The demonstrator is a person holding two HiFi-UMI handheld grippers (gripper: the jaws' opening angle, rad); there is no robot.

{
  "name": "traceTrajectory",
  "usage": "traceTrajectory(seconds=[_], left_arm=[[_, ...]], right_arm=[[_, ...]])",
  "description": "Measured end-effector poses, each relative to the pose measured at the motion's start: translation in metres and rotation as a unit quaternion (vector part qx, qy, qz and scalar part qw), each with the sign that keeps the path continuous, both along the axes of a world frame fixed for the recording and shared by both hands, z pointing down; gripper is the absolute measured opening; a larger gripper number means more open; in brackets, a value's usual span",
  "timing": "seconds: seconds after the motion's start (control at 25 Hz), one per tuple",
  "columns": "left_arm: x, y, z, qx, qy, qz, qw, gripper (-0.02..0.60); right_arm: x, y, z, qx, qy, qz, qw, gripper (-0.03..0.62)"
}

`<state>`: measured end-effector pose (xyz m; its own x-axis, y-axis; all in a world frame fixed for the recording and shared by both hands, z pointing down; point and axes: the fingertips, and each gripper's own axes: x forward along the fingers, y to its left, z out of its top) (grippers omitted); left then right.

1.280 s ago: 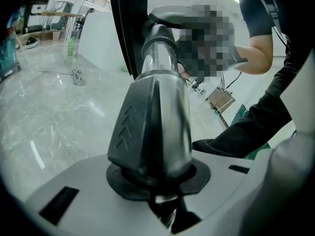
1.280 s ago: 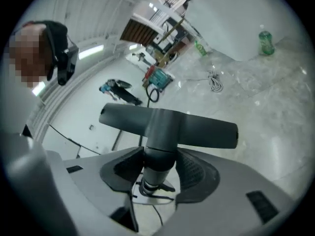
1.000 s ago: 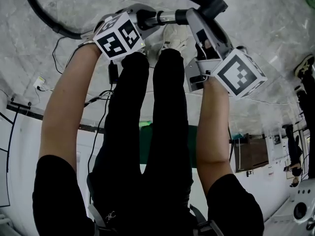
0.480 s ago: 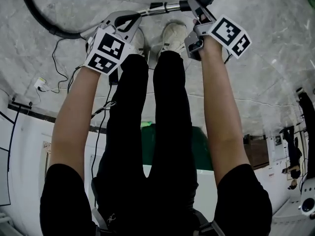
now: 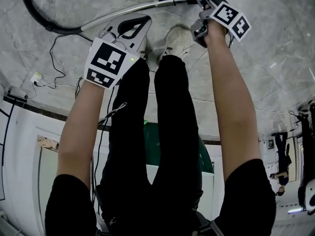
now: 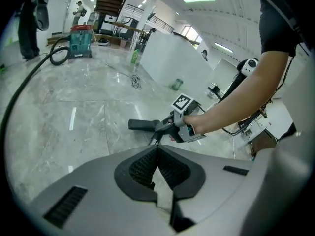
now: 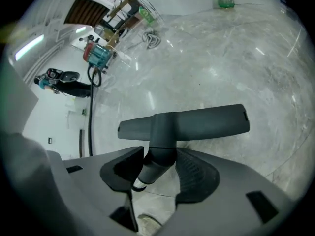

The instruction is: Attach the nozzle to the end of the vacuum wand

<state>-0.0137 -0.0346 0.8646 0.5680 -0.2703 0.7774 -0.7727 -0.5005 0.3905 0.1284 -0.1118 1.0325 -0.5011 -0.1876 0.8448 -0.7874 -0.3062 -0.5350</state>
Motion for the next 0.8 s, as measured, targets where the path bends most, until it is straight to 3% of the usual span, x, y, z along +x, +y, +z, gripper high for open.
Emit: traceTrajectory(seconds=[0.12, 0.28, 0.4, 0.48, 0.6, 0.64, 0.68, 0.72, 0.8], left_arm=[[-0.008, 0.011, 0.008, -0.006, -0.005, -0.005, 1.0, 0.011], [-0.013, 0.016, 0.013, -0.008, -0.021, -0.007, 0.9997, 0.012], [-0.014, 0.008, 0.004, -0.003, -0.023, -0.019, 0.9996, 0.011], [-0.014, 0.002, -0.01, 0.0, -0.024, -0.026, 0.9994, 0.012], [-0.013, -0.017, -0.049, 0.02, -0.034, -0.033, 0.9987, 0.012], [-0.013, -0.023, -0.07, 0.024, -0.035, -0.037, 0.9984, 0.011], [-0.012, -0.029, -0.094, 0.027, -0.031, -0.045, 0.9982, 0.011], [-0.01, -0.039, -0.121, 0.033, -0.023, -0.054, 0.9977, 0.011], [-0.004, -0.064, -0.178, 0.057, 0.001, -0.073, 0.9957, 0.011]], right_arm=[[0.002, 0.011, 0.022, -0.013, 0.018, -0.007, 1.0, 0.207], [0.005, 0.01, 0.019, 0.019, 0.033, -0.021, 0.999, 0.212], [0.004, 0.016, 0.008, -0.002, 0.054, -0.068, 0.996, 0.301], [-0.002, 0.017, -0.025, -0.001, 0.047, -0.092, 0.995, 0.302], [-0.02, -0.006, -0.125, 0.104, 0.05, -0.156, 0.981, 0.294], [-0.025, -0.01, -0.166, 0.15, 0.069, -0.184, 0.969, 0.212], [-0.026, -0.013, -0.206, 0.19, 0.091, -0.206, 0.956, 0.052], [-0.026, -0.018, -0.245, 0.222, 0.108, -0.218, 0.944, 0.017], [-0.022, -0.036, -0.318, 0.275, 0.129, -0.212, 0.929, 0.017]])
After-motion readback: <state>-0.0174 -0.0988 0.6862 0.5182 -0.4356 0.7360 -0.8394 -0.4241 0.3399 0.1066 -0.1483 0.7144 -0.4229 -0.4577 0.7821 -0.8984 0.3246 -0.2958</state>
